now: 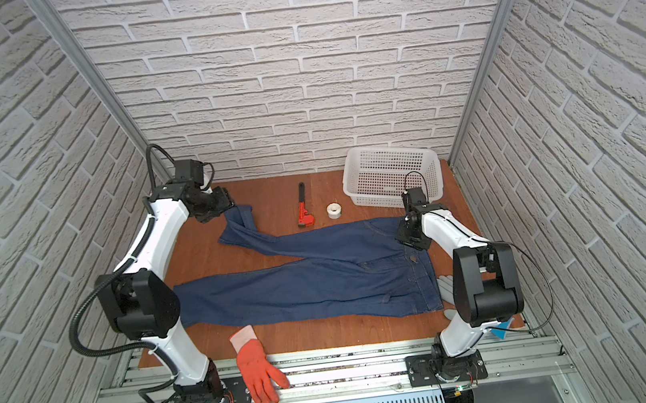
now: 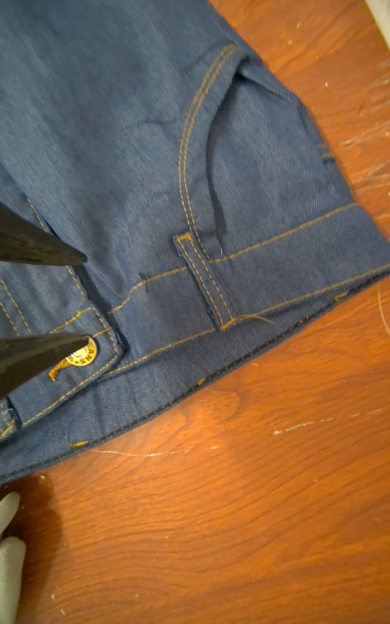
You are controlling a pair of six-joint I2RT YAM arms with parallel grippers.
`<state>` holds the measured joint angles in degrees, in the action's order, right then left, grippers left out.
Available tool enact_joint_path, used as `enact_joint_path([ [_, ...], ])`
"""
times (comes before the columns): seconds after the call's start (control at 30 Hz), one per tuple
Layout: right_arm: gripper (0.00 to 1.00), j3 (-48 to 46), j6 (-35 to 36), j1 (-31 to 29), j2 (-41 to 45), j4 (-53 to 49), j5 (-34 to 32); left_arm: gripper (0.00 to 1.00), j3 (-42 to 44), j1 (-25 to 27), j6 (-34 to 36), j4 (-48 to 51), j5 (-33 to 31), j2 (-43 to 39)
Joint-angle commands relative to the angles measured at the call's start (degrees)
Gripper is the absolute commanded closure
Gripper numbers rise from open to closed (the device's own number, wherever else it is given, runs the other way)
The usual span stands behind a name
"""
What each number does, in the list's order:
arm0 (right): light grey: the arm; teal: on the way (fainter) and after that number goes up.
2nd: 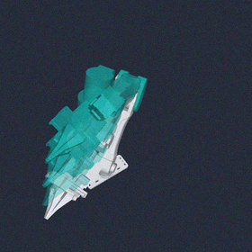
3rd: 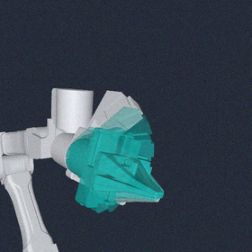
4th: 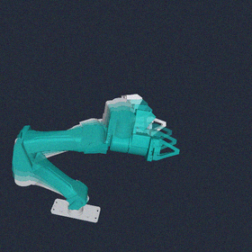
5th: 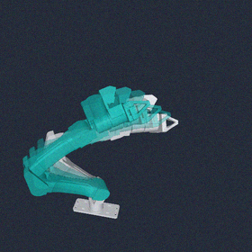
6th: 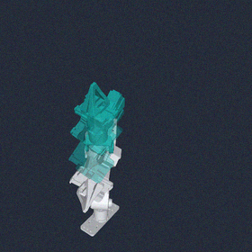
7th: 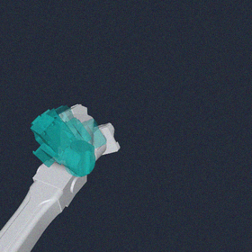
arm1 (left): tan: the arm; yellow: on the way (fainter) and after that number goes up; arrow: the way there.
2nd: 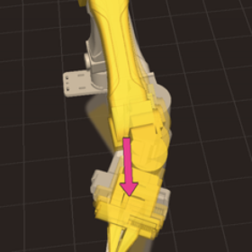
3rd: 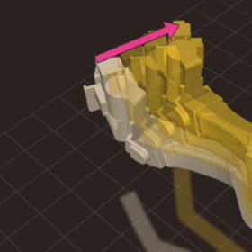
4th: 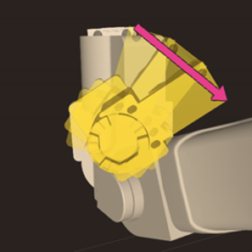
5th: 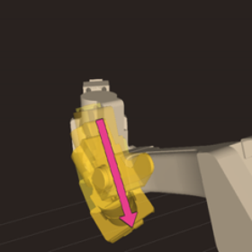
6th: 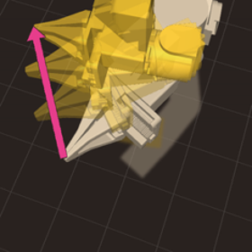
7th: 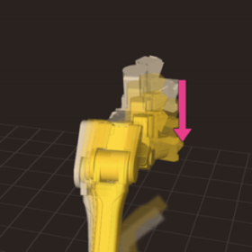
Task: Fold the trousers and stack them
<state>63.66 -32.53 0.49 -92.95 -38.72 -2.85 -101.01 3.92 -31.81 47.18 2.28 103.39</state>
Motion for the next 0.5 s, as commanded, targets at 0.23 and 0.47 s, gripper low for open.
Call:
enact_joint_path([
  [0.23,0.64,2.9,-0.2,-2.2,0.5,-0.5,1.1,0.55,25.7,-1.9,3.2,-2.7,-2.4,-14.6],
  [0.47,0.64,3.8,-0.3,-3.0,-0.8,-0.1,1.2,0.54,29.7,-1.8,2.6,-8.5,1.4,-9.0],
])
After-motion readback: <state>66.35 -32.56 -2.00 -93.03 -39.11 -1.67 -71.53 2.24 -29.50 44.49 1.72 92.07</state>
